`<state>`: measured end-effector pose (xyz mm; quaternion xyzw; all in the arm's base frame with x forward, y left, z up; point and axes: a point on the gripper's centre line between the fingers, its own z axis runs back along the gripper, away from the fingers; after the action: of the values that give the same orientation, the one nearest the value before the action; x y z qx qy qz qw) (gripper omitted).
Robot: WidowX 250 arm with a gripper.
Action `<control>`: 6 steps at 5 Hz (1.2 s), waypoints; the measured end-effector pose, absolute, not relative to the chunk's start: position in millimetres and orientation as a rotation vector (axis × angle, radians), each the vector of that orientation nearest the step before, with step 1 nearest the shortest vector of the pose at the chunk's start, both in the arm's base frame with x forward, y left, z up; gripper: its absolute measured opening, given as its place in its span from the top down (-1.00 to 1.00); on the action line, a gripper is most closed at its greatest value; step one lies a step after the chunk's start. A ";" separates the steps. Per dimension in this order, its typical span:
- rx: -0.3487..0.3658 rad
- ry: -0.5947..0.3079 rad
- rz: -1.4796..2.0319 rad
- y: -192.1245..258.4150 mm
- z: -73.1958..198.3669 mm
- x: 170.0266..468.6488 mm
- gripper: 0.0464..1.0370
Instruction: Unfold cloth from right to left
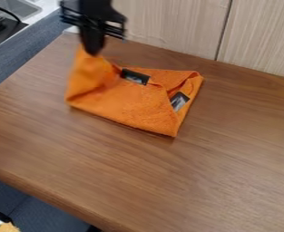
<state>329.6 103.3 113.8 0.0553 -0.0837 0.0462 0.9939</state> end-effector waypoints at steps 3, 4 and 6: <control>0.155 -0.115 0.250 196.5 81.7 272.0 0.98; 0.162 -0.070 0.268 202.8 68.2 265.9 0.98; 0.188 -0.017 0.348 208.5 56.7 260.2 0.64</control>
<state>260.2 208.5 56.7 0.0931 -0.0083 0.1727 0.9805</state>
